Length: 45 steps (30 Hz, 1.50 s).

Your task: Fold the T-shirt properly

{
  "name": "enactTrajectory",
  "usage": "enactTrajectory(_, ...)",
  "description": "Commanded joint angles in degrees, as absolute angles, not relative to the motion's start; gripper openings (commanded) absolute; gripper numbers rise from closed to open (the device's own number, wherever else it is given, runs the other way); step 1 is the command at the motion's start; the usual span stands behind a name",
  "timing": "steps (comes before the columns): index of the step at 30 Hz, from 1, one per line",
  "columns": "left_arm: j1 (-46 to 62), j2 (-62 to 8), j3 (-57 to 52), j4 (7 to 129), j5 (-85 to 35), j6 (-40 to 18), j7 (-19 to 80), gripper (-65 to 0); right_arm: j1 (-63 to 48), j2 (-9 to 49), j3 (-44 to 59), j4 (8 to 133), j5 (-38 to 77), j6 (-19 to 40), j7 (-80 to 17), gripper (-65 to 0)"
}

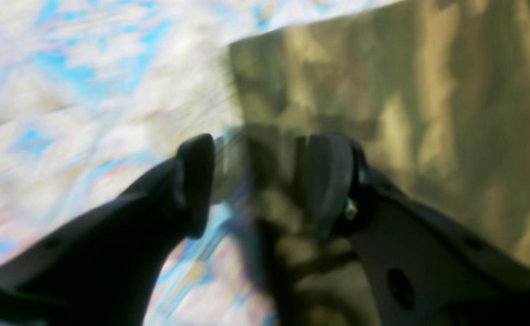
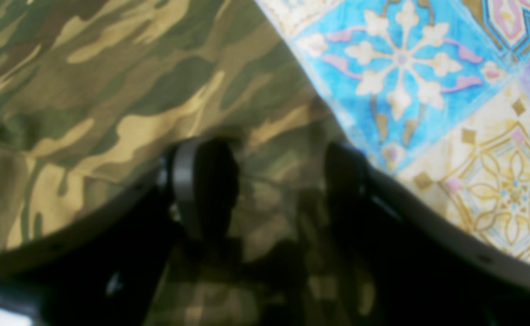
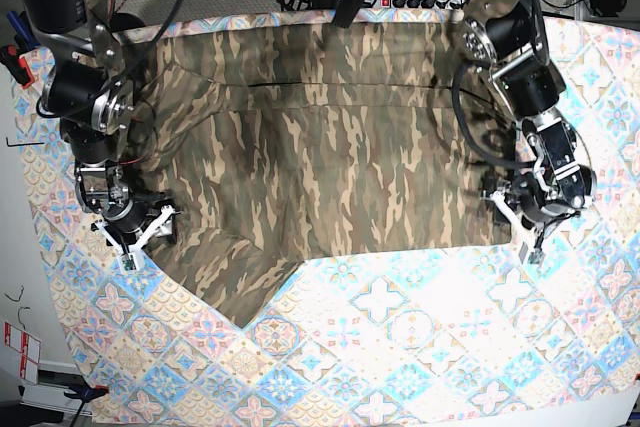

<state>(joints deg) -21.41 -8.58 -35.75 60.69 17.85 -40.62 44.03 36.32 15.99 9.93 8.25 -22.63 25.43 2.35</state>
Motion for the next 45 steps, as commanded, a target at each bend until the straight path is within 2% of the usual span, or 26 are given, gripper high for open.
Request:
enactTrajectory(1,-24.0,-10.3,-39.0,59.6,17.5,-40.0,41.9,-31.8,36.4,16.0,9.8,7.9,-24.7,26.4,-1.7,-28.2)
enactTrajectory(4,-26.9,-12.6,-43.9,51.9,18.2,-40.0,38.2,-31.8,36.4,16.0,9.8,7.9,-24.7,26.4,-1.7,-28.2)
enactTrajectory(7,-28.3,-15.1,-43.9,45.8,18.0,-40.0,34.8,-31.8,36.4,16.0,9.8,7.9,-24.7,26.4,-1.7,-28.2)
enactTrajectory(20,-32.9,-16.1,-43.7,25.0,18.2,-40.0,22.5,-31.7,36.4,16.0,9.8,7.9,-24.7,26.5,-2.7,-28.1)
enactTrajectory(30,-34.2,-13.8,-41.2,22.3,18.3,-40.0,22.7,-32.2,36.4,15.9,9.8,8.1,-24.7,26.6,-3.6,-28.4)
enactTrajectory(32,-32.6,-13.8,-41.2,22.3,18.3,-40.0,22.7,-32.3,36.4,15.9,9.8,8.0,-24.7,26.6,-3.6,-30.3)
enactTrajectory(33,-32.0,-13.8,-41.2,22.4,18.3,-40.0,22.7,-32.4,36.4,15.9,9.7,8.0,-24.7,26.6,-3.7,-33.4)
enactTrajectory(35,-31.5,-13.8,-41.1,22.4,18.3,-40.0,22.7,-35.5,36.4,15.9,9.0,8.0,-24.7,26.6,-3.7,-42.6)
enactTrajectory(38,-30.7,-13.8,-41.1,22.4,18.3,-40.0,22.7,-47.0,36.4,15.8,8.3,8.0,-24.7,26.6,-3.7,-55.6)
enactTrajectory(41,-30.5,-13.8,-41.1,22.4,18.3,-40.0,22.7,-56.8,36.4,15.8,8.3,8.0,-24.7,26.6,-3.7,-58.5)
enactTrajectory(45,-30.5,-13.8,-41.1,22.4,19.0,-40.0,22.7,-62.4,36.4,15.8,8.7,8.3,-24.7,26.6,-3.7,-60.3)
